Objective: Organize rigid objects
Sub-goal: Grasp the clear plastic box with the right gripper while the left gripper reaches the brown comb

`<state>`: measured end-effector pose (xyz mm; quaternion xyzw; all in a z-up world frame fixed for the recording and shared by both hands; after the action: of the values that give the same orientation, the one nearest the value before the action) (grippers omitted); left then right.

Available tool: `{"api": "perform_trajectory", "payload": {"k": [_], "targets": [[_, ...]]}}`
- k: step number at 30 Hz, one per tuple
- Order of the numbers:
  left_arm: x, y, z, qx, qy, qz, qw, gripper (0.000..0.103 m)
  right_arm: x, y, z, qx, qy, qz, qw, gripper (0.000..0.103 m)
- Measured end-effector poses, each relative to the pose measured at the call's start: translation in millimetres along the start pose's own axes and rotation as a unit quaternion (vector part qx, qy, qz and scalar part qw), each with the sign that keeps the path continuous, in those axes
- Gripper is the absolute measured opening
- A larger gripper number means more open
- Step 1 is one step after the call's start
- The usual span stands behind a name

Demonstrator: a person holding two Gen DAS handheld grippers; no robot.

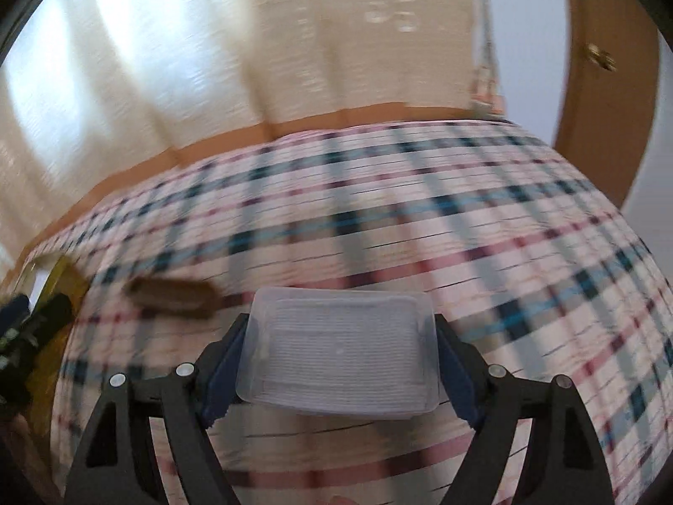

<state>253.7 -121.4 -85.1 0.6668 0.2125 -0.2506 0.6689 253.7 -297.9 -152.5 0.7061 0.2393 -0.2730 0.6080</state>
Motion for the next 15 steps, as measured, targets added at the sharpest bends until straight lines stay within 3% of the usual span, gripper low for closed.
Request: {"api": "perform_trajectory", "payload": {"k": [4, 15], "targets": [[29, -5, 33, 0.029, -0.032, -0.030, 0.9986, 0.103, 1, 5, 28, 0.033, -0.016, 0.003, 0.999, 0.083], [63, 0, 60, 0.047, -0.050, -0.059, 0.9959, 0.103, 0, 5, 24, 0.030, -0.015, 0.008, 0.999, 0.083]]}}
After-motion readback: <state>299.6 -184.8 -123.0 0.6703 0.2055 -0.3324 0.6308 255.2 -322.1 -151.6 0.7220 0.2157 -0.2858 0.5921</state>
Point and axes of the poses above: each gripper's, at about its wrist camera, not at the fingertips, and x roughly the way its jaws point, z to its right, y to its top, the point moved 8 cm from there along x, roughly the way its jaws point, and after that the axes turned 3 degrees about z, right-handed, at the moved point
